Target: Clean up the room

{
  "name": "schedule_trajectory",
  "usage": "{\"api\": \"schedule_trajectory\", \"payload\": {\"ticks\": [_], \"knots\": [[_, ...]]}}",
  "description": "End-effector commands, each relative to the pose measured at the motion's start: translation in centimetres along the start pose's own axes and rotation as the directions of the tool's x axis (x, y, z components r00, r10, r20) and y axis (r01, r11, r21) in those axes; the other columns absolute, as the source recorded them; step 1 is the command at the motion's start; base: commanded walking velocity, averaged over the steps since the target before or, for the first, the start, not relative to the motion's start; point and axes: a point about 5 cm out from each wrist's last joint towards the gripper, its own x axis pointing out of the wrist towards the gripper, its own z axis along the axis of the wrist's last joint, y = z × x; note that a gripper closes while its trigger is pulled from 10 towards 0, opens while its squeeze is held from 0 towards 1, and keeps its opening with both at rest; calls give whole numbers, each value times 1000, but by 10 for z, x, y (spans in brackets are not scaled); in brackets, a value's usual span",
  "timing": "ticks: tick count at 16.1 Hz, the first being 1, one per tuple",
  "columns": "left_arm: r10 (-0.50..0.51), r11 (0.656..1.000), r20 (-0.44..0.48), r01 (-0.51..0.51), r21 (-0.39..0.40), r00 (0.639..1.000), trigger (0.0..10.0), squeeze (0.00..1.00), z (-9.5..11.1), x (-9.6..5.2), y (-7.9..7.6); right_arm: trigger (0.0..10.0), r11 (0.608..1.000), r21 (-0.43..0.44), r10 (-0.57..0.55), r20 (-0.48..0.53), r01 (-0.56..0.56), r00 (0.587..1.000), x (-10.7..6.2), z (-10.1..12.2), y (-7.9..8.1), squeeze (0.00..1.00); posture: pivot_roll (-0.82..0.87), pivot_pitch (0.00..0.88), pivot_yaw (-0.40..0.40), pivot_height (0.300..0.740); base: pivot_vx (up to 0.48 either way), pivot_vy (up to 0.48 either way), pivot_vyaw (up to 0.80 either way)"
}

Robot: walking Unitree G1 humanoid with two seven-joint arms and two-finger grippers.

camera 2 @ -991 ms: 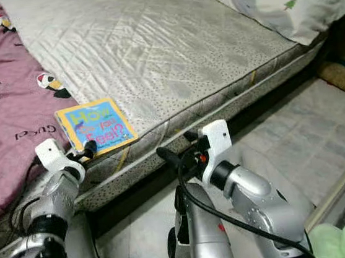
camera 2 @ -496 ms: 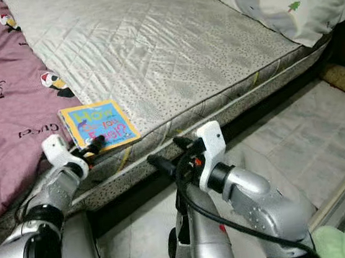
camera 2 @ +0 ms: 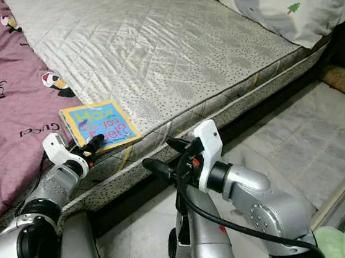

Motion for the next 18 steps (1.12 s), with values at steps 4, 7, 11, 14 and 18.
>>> {"api": "schedule_trajectory", "payload": {"ticks": [4, 7, 11, 14, 18], "knots": [[-8, 1000, -12, 8, -24, 1000, 0, 0, 2, 1, -1, 10000, 1000, -11, -4, -33, 4, 999, -4, -4, -3, 0, -168, 48, -104, 488, 0, 0, 0], [5, 1000, -16, -5, -26, 1000, 0, 0, 1, -1, 3, 10000, 1000, -19, 2, -37, -2, 999, -1, -5, -3, 0, -163, 44, -111, 488, 0, 0, 0], [27, 999, -6, -27, -27, 1000, 0, 0, 4, -2, 6, 10000, 999, -44, -12, -49, 10, 999, -1, -6, -7, 0, -164, 46, -113, 488, 0, 0, 0], [36, 999, 8, -36, -26, 999, 0, 0, 6, -2, 7, 10000, 999, -37, -12, -43, 11, 999, 0, -5, -6, 0, -164, 48, -112, 488, 0, 0, 0], [38, 999, 30, -36, -38, 999, 0, 0, 10, -2, 8, 10000, 999, -20, 29, -43, -30, 999, 1, -5, -4, 0, -163, 46, -111, 488, 0, 0, 0]]}}
